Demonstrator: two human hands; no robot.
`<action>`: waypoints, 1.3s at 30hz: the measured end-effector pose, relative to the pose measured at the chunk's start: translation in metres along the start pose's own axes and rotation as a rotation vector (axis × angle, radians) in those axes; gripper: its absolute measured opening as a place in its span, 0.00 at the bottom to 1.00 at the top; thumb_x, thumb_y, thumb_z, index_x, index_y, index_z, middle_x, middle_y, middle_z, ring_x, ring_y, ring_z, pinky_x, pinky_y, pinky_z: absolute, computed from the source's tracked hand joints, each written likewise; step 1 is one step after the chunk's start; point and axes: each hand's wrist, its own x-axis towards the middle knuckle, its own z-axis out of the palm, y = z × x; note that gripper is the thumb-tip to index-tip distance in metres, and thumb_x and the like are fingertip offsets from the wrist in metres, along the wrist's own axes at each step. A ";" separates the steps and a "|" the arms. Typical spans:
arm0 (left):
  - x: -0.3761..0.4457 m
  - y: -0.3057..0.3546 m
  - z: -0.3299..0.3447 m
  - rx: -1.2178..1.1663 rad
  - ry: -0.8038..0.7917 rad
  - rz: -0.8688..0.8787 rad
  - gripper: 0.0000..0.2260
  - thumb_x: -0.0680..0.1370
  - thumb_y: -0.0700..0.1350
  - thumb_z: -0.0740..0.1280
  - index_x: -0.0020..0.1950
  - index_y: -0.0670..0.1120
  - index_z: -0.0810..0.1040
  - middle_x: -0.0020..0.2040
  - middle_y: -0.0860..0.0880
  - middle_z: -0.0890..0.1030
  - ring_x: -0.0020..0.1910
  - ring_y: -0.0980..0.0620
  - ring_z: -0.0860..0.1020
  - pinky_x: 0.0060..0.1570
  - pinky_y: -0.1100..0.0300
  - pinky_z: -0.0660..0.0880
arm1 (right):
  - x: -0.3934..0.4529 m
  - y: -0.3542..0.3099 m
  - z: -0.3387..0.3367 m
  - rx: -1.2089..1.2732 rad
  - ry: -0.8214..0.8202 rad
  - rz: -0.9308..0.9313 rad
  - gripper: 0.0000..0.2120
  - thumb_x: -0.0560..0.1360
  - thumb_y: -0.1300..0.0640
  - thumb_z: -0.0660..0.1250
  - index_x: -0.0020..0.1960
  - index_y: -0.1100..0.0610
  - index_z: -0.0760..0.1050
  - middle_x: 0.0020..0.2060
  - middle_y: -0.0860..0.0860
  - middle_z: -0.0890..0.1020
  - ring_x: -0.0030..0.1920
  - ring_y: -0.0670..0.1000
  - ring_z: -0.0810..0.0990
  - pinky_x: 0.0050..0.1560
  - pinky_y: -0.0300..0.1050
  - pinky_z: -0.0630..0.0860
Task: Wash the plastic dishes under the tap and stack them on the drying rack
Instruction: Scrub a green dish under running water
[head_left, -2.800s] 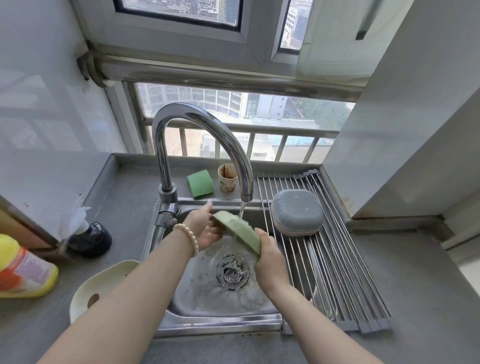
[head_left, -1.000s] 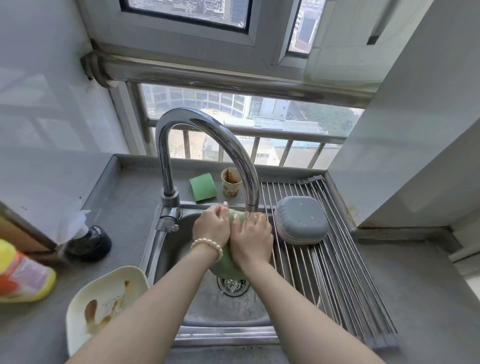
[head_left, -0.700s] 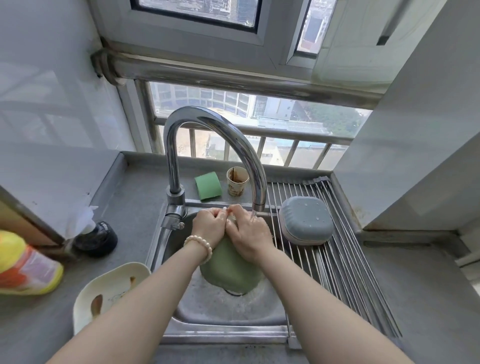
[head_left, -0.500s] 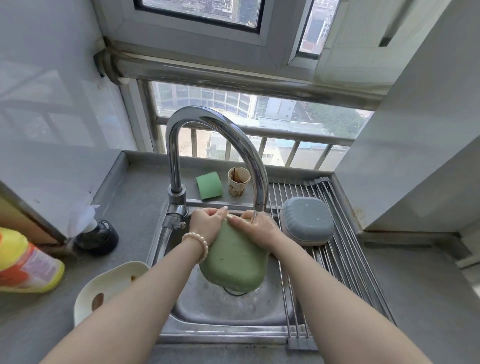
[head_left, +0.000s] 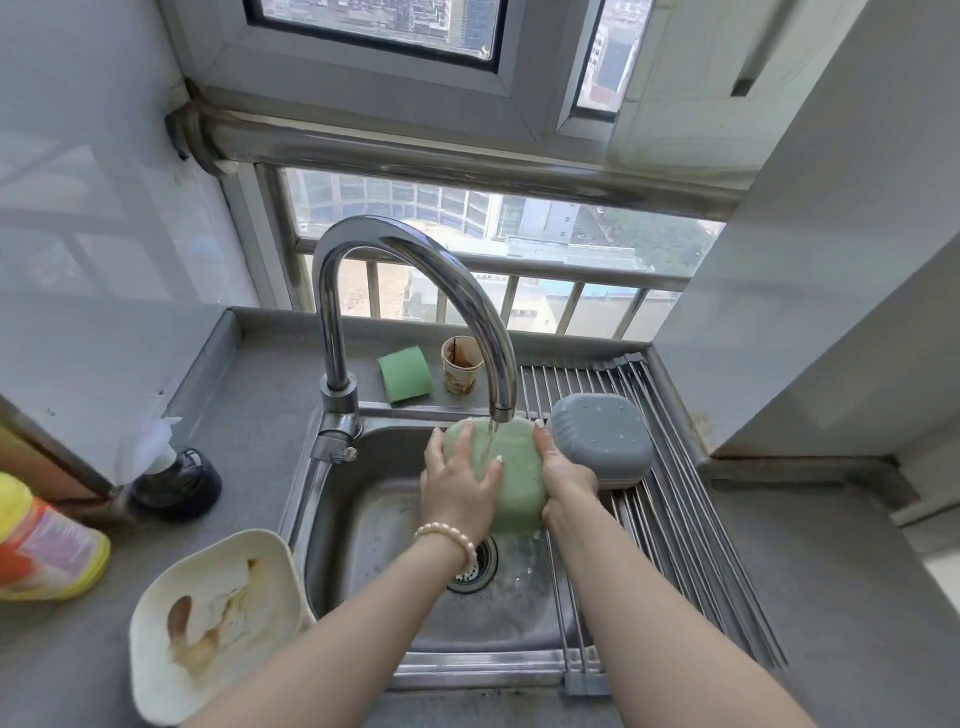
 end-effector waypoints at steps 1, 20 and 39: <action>-0.001 0.003 0.002 -0.127 0.052 -0.071 0.29 0.77 0.55 0.63 0.76 0.56 0.57 0.76 0.48 0.57 0.71 0.46 0.64 0.67 0.51 0.67 | -0.001 0.004 0.000 0.016 0.013 0.006 0.33 0.67 0.45 0.76 0.60 0.67 0.71 0.49 0.57 0.79 0.41 0.56 0.78 0.43 0.49 0.77; 0.044 -0.057 -0.021 -0.844 0.112 -0.759 0.31 0.72 0.60 0.63 0.63 0.36 0.75 0.62 0.39 0.77 0.59 0.39 0.77 0.63 0.48 0.71 | -0.038 0.038 0.024 -1.140 -0.089 -0.941 0.37 0.74 0.34 0.58 0.76 0.49 0.52 0.64 0.56 0.63 0.62 0.56 0.67 0.60 0.50 0.71; 0.032 -0.013 -0.008 -0.657 -0.021 -0.466 0.11 0.80 0.42 0.63 0.59 0.38 0.77 0.54 0.43 0.78 0.52 0.45 0.75 0.60 0.52 0.72 | 0.003 0.034 -0.028 -0.431 -0.314 -0.327 0.31 0.77 0.58 0.66 0.76 0.60 0.57 0.72 0.55 0.67 0.68 0.52 0.69 0.70 0.48 0.65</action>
